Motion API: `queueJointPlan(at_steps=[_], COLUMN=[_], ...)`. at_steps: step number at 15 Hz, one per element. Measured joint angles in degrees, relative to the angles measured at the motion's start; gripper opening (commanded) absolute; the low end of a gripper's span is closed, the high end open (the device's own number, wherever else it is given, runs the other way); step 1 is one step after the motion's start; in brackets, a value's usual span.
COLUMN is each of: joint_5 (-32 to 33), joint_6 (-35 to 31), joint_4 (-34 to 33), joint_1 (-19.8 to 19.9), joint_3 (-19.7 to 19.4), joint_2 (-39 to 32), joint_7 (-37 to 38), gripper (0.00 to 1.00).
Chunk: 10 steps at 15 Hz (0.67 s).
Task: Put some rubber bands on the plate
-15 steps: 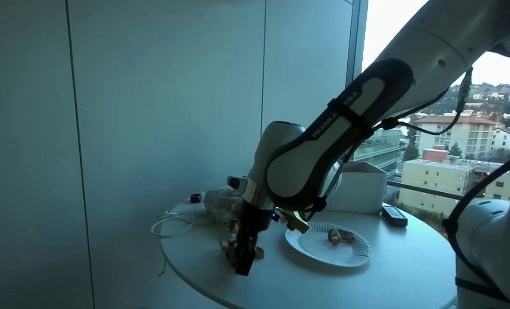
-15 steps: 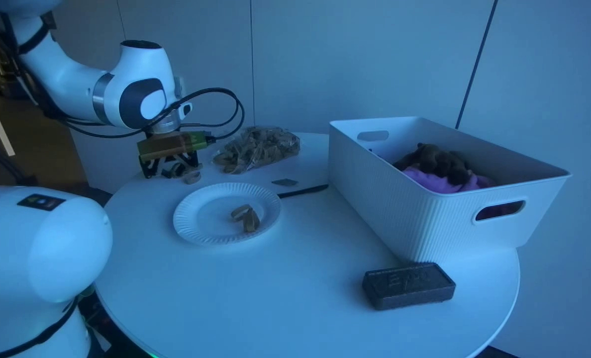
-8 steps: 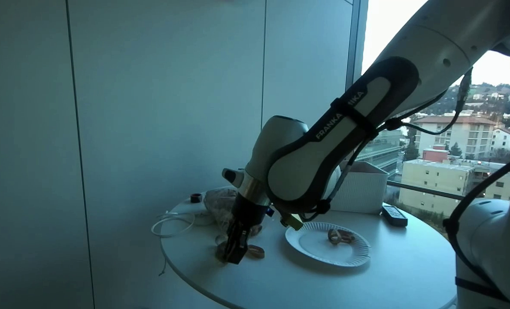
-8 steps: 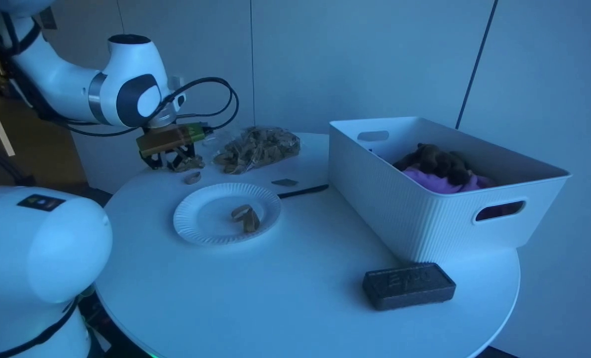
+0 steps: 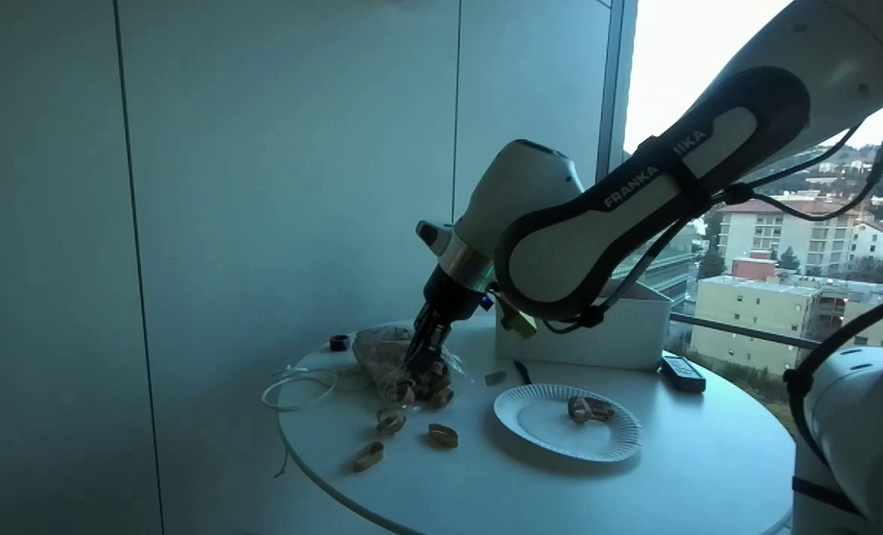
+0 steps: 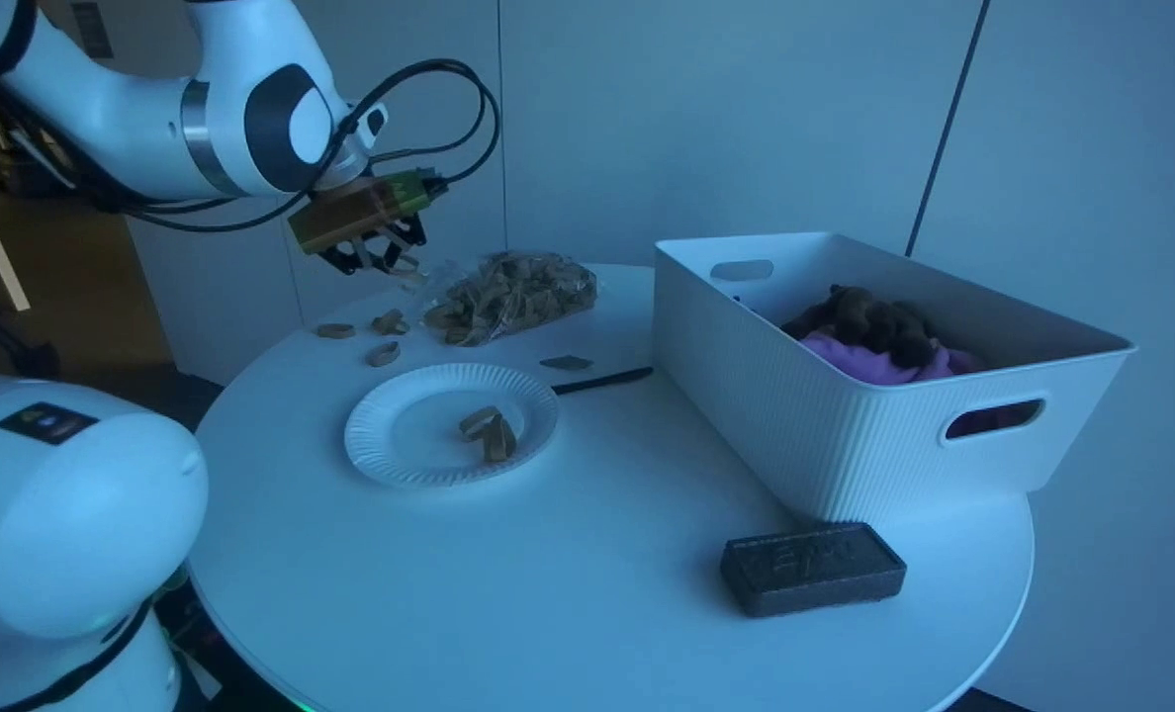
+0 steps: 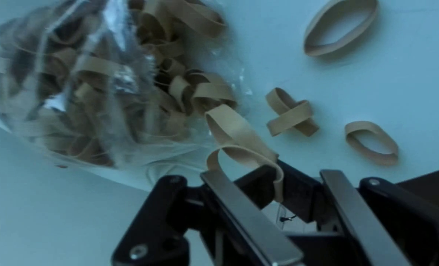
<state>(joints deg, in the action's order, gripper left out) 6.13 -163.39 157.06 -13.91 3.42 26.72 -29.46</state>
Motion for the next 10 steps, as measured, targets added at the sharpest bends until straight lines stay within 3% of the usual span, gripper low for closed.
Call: queueJointPlan(at_steps=[4,10], joint_5=[3.79,4.58], joint_6=[4.19,18.28], joint_4=[0.01,0.10], joint_1=[6.31,12.97], joint_3=[-0.17,-2.65], joint_2=[5.65,11.30], joint_7=[6.09,10.83], gripper=[0.05,0.05])
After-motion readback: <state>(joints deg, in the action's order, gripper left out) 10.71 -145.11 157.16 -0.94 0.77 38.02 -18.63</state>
